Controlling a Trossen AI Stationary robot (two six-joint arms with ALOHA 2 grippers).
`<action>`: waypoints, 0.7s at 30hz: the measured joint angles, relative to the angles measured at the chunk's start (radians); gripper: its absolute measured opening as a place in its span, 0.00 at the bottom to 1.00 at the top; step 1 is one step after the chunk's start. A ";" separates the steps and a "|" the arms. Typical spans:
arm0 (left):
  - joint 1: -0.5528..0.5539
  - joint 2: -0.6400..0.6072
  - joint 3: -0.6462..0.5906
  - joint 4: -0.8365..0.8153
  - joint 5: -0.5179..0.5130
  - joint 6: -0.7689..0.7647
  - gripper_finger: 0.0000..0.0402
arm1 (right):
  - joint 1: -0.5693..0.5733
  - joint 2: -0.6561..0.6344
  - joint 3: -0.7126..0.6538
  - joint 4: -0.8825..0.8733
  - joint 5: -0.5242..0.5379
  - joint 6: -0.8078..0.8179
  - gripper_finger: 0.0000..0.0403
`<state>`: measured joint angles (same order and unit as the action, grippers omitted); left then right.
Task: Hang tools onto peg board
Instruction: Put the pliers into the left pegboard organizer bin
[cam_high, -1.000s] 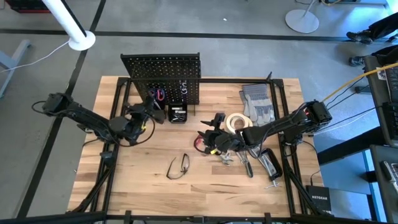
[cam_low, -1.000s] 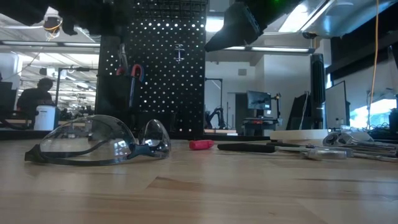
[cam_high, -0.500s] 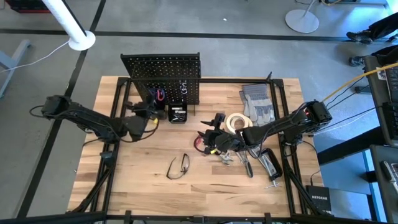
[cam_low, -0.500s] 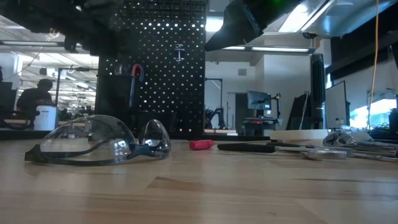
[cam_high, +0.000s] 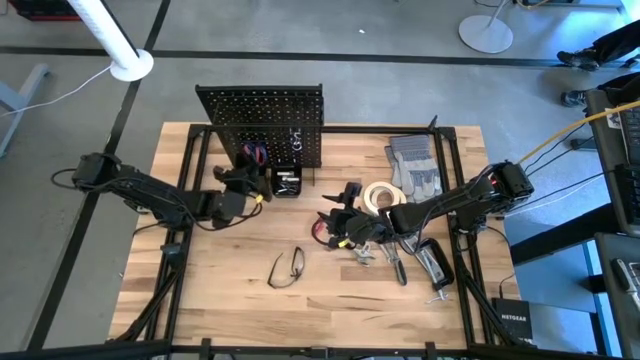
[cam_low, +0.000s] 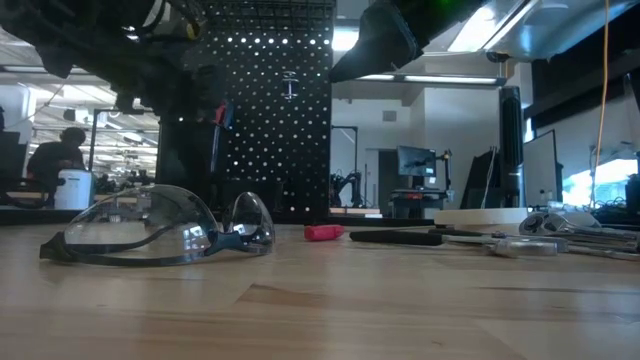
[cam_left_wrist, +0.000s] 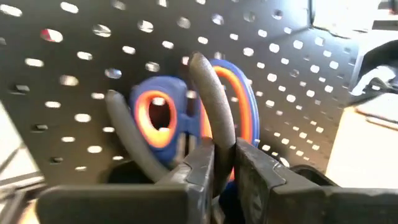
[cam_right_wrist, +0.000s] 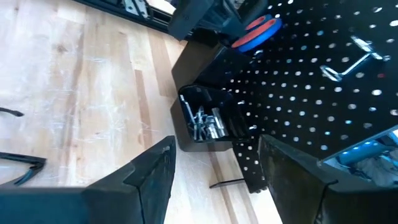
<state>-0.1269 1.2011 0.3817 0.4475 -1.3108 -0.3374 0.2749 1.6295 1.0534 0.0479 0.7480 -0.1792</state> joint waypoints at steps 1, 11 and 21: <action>0.004 0.000 0.000 0.003 0.026 0.007 0.15 | 0.000 0.000 0.000 0.000 -0.008 0.003 0.57; -0.035 -0.034 0.032 0.004 0.127 0.235 0.40 | 0.000 0.000 0.000 -0.030 -0.027 0.021 0.57; -0.284 -0.208 0.138 -0.129 0.146 0.417 0.43 | 0.001 0.001 0.000 -0.093 -0.171 0.104 0.57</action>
<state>-0.4113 0.9934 0.5194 0.3185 -1.1649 0.0800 0.2756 1.6302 1.0534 -0.0452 0.5765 -0.0753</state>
